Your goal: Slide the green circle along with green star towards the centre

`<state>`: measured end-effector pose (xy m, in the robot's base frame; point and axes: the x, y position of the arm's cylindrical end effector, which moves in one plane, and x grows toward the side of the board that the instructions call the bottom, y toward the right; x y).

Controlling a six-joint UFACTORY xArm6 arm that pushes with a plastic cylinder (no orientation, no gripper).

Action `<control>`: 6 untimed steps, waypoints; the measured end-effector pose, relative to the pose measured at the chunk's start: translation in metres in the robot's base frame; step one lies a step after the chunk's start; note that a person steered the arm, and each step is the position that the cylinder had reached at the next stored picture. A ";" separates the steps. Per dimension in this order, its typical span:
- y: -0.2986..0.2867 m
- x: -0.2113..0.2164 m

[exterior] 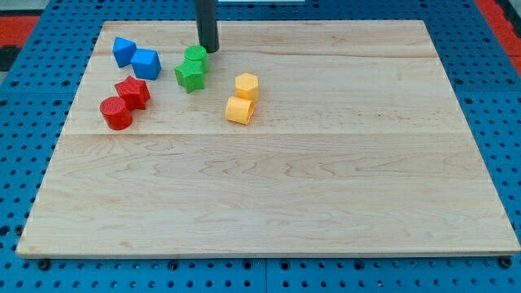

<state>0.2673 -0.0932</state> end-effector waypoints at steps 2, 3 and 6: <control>-0.013 0.036; -0.013 0.020; -0.055 0.070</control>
